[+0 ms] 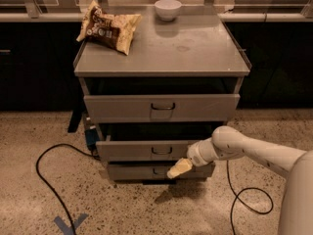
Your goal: Open middle drawer
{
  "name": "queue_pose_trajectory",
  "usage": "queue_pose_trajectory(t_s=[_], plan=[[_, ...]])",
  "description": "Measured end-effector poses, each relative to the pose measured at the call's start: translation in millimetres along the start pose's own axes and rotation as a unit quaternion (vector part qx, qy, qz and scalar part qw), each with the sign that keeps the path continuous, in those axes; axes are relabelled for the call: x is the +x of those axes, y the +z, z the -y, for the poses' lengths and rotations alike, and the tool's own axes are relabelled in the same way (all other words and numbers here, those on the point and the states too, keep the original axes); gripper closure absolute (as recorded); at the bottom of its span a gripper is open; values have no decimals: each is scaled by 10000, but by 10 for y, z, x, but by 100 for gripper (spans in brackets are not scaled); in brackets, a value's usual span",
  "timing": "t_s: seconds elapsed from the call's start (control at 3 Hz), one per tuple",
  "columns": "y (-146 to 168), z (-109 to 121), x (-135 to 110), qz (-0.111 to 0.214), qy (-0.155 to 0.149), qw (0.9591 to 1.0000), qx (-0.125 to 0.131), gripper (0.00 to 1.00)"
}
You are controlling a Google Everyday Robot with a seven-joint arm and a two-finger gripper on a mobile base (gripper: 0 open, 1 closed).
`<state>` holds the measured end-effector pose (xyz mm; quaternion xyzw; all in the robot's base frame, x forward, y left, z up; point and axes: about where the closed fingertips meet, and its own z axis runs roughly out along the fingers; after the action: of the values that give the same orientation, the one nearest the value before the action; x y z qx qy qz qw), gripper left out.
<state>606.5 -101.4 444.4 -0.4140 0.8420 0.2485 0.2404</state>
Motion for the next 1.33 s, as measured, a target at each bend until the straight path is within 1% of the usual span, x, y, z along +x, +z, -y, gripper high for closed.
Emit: queue_pose_trajectory(t_s=[0.33, 0.67, 1.0, 1.33], plan=[[-57, -5, -178, 89, -267, 9995, 147, 0], [-170, -17, -451, 318, -604, 9971, 331, 0], [-110, 43, -514, 391, -724, 9957, 429, 0], [162, 266, -429, 221, -679, 9964, 449, 0]])
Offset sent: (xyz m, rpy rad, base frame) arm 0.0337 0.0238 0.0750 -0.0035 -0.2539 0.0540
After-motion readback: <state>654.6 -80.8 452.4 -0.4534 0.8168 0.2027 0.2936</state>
